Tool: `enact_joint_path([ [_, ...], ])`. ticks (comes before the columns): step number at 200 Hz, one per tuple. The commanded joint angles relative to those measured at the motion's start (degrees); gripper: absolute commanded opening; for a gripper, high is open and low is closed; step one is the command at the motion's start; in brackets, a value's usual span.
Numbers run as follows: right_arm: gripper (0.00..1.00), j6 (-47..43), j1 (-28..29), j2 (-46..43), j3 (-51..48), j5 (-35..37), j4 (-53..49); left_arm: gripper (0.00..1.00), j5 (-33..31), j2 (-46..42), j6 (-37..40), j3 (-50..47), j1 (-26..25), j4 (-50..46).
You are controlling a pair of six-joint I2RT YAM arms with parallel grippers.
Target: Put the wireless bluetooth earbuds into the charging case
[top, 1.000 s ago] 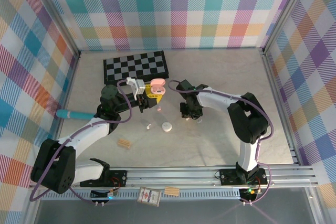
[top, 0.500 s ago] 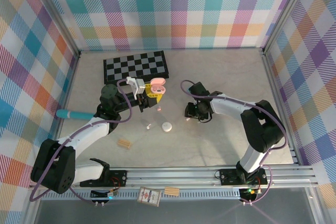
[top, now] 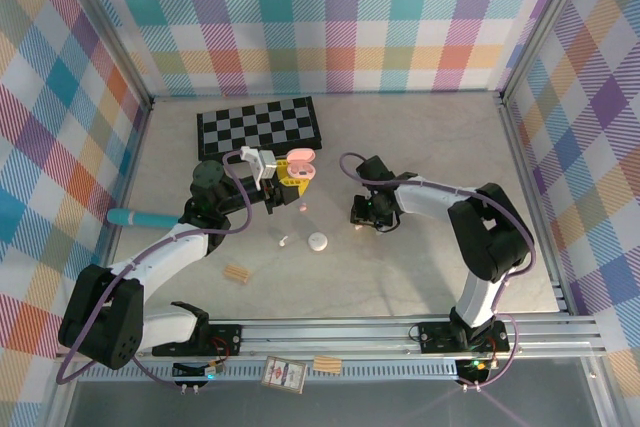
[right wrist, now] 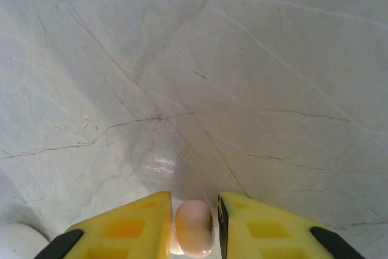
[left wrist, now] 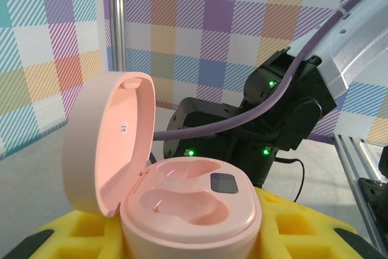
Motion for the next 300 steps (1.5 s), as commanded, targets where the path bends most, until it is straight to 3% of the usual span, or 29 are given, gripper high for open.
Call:
enact_joint_path([
  [1, 0.28, -0.4, 0.1, 0.7, 1.9, -2.7, -1.6, 0.35, 0.5, -0.6, 1.2, 2.1, -0.3, 0.1],
  [105, 0.30, 1.8, 0.1, 0.5, 1.1, -10.1, 3.2, 0.35, 0.4, -0.5, 1.1, 1.9, -0.3, 0.3],
  [202, 0.30, 1.7, 0.3, 2.4, 2.8, -9.9, 1.7, 0.35, 0.2, -0.8, 1.6, 1.6, -0.3, -0.1],
  [246, 0.40, 0.0, 1.9, 1.8, 6.0, -6.5, -2.0, 0.35, -1.2, -1.1, 2.4, 1.1, -0.1, -0.2],
  [300, 0.38, -3.8, 5.9, 3.1, 9.9, 1.8, -6.0, 0.34, -7.2, -0.7, 1.3, 0.1, 3.1, 0.6],
])
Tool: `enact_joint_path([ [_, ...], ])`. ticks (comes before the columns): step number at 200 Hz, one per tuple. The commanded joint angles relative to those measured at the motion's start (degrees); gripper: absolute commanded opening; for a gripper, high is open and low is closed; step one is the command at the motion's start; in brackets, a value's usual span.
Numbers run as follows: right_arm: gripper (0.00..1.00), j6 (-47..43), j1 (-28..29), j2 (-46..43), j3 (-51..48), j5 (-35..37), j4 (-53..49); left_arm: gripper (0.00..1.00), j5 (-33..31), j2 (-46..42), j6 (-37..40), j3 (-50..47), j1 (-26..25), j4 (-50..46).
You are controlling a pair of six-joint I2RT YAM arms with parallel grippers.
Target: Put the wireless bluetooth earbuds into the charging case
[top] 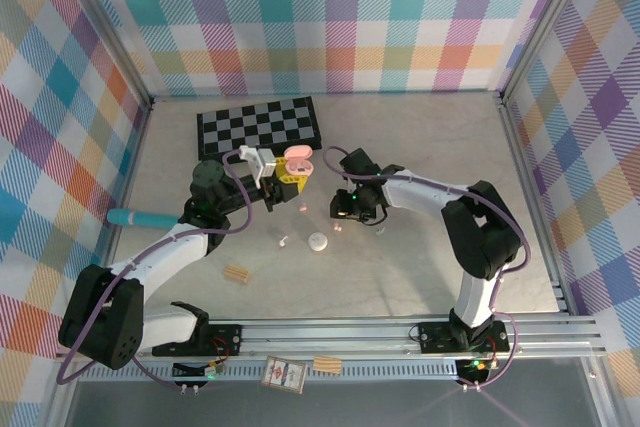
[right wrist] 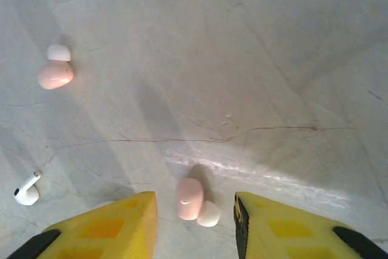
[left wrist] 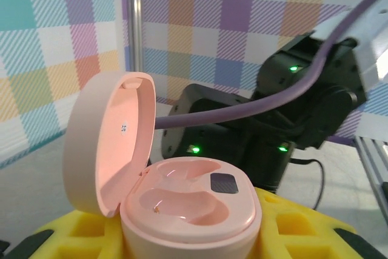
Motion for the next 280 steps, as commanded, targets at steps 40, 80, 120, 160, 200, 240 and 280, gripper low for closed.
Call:
enact_joint_path([
  [40, 0.38, -3.4, 3.3, 2.9, 4.3, 6.5, -5.4, 0.34, -4.2, 1.3, -4.1, -1.7, 6.7, 8.5],
  [80, 0.34, -2.8, 3.8, 5.6, 6.4, 5.9, -6.5, 0.34, -3.7, 1.7, -6.0, -2.0, 9.0, 10.6],
  [120, 0.32, -2.3, 3.8, 7.4, 7.4, 4.6, -6.7, 0.34, -3.2, 1.3, -5.8, -1.9, 9.2, 9.9],
  [160, 0.27, -2.1, 3.8, 8.1, 8.1, 4.2, -7.9, 0.34, -2.9, 1.3, -5.7, -1.7, 9.2, 9.7],
  [200, 0.23, -1.6, 3.9, 8.2, 8.1, 4.0, -9.4, 0.34, -2.7, 1.5, -5.7, -1.5, 9.2, 9.6],
  [240, 0.27, -1.2, 3.9, 7.6, 8.3, 3.6, -9.9, 0.34, -2.4, 1.4, -5.7, -1.3, 9.2, 9.6],
  [280, 0.27, 0.5, 4.5, 7.3, 8.0, 3.9, -11.5, 0.34, -2.6, 1.2, -5.5, -1.6, 9.2, 9.4],
])
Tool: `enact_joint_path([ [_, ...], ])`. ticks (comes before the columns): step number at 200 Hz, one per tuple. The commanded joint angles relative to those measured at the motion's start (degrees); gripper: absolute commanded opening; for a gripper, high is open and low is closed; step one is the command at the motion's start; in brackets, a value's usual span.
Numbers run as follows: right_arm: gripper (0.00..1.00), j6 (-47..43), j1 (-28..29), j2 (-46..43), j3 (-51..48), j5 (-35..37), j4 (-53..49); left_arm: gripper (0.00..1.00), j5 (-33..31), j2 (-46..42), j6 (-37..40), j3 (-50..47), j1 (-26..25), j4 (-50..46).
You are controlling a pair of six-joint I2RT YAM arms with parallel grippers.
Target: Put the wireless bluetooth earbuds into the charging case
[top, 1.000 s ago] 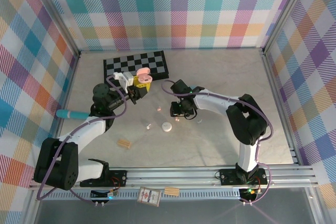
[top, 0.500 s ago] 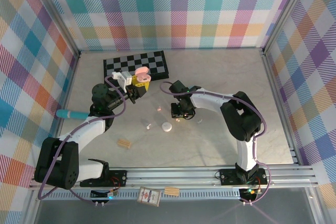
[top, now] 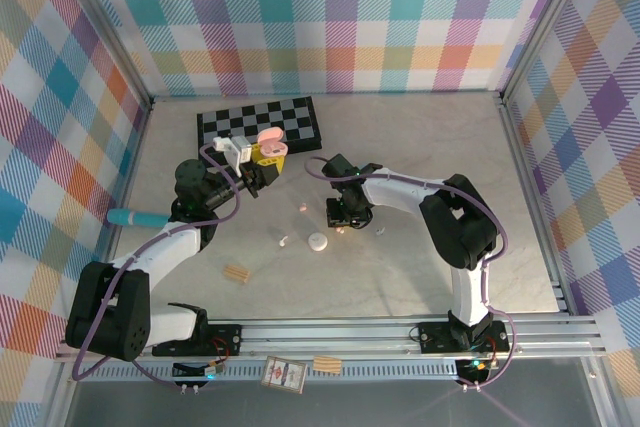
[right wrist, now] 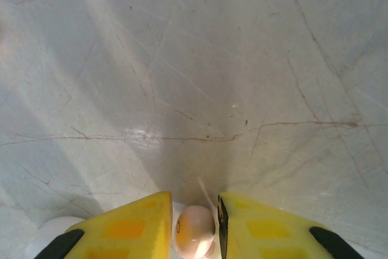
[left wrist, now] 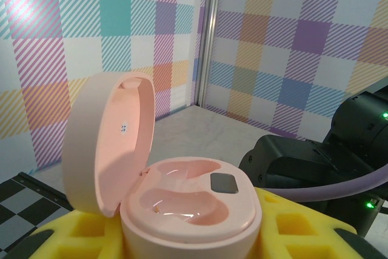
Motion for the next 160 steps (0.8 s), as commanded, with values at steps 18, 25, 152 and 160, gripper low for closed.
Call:
enact_joint_path([
  [18, 0.27, 2.3, 0.7, -0.2, 0.6, -0.2, -3.1, 0.34, 1.1, -0.6, -0.7, 0.0, 0.9, 2.7],
  [25, 0.27, 2.3, 0.7, -0.1, 0.7, -0.2, -3.2, 0.34, 1.1, -0.5, -0.7, 0.0, 0.9, 2.7],
  [152, 0.19, 6.7, -3.5, -9.2, -3.2, -9.5, 4.7, 0.34, 1.9, -2.3, 0.9, -0.9, 0.3, 0.3],
  [160, 0.19, 7.6, -4.7, -10.8, -4.3, -12.1, 6.4, 0.34, 1.9, -2.6, 0.9, -0.8, 0.2, 0.0],
])
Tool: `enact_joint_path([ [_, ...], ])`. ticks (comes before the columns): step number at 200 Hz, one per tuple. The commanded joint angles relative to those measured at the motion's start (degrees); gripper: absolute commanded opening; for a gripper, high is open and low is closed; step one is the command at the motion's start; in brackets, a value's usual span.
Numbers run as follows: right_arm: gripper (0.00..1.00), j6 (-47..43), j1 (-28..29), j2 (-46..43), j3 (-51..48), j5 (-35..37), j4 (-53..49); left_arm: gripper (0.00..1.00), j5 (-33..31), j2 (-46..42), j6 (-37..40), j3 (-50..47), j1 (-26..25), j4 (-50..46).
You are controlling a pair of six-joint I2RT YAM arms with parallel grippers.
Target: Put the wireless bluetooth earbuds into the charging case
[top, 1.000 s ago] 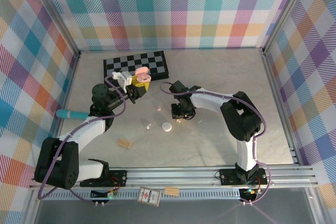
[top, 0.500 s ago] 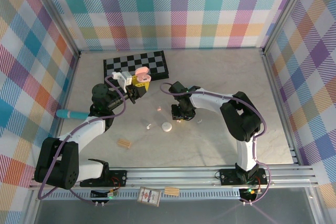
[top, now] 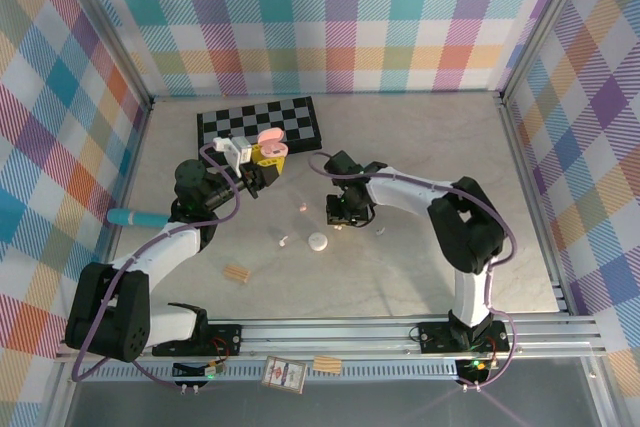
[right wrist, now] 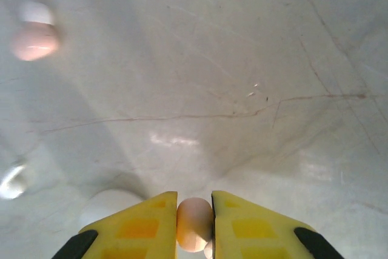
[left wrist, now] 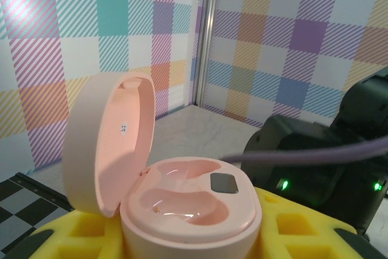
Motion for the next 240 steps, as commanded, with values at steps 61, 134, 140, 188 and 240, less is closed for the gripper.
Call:
enact_joint_path([
  [61, 0.21, 12.9, -12.7, -14.3, -11.1, -36.0, 22.8, 0.34, 1.2, -3.9, 2.3, -0.5, -2.3, -3.5],
  [134, 0.20, 31.2, -15.9, -16.1, -18.4, -48.5, 49.0, 0.34, 1.5, -6.0, 3.6, -1.6, -4.6, -5.5],
  [140, 0.20, 32.4, -16.0, -16.1, -18.8, -48.6, 50.4, 0.34, 1.7, -5.9, 3.7, -1.5, -4.6, -5.5],
  [188, 0.20, 36.4, -16.1, -17.0, -20.8, -49.1, 56.8, 0.34, 2.6, -5.8, 3.4, -1.5, -5.4, -4.2],
  [240, 0.21, 27.8, -16.0, -21.0, -19.2, -49.4, 52.6, 0.34, 4.9, -5.3, 2.6, -1.1, -6.2, -2.9],
])
